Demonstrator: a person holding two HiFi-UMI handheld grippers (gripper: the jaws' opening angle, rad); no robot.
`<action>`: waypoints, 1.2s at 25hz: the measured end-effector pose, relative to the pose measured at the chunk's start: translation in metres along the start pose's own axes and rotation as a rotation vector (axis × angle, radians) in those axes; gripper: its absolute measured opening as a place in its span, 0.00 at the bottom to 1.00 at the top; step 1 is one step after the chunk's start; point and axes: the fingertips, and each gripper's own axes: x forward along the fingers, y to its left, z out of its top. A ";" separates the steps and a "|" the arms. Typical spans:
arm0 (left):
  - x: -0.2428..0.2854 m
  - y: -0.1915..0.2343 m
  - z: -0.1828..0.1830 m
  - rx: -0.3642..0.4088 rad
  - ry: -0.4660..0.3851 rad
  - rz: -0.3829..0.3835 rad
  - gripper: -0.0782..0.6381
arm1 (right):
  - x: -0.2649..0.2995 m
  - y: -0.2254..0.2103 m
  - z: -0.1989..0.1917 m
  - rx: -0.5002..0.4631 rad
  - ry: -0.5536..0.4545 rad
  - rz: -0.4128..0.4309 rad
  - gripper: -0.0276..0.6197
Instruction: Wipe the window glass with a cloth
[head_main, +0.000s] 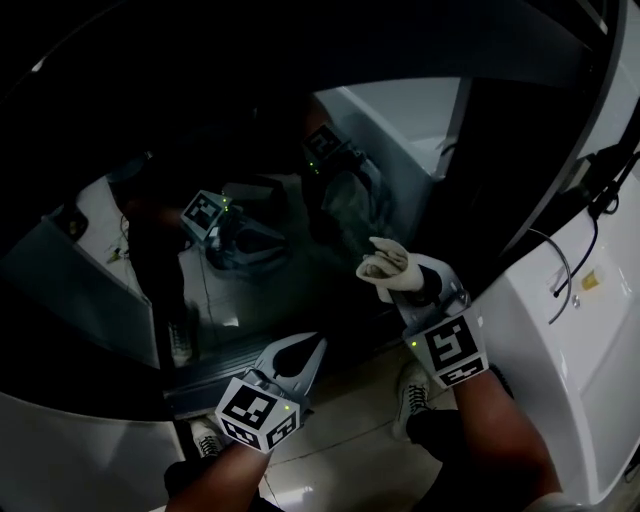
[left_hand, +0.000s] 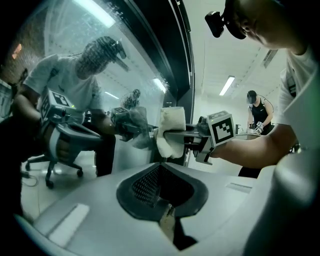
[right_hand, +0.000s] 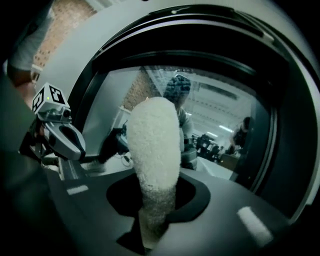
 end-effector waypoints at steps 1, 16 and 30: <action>0.000 -0.002 0.000 0.002 0.000 0.002 0.13 | -0.007 -0.003 0.006 -0.060 0.007 -0.030 0.17; -0.007 -0.032 0.004 -0.067 -0.020 -0.029 0.13 | -0.057 -0.042 0.119 -0.683 -0.026 -0.302 0.17; -0.014 -0.035 0.007 -0.049 -0.034 -0.018 0.13 | -0.065 -0.102 0.202 -0.852 -0.136 -0.551 0.17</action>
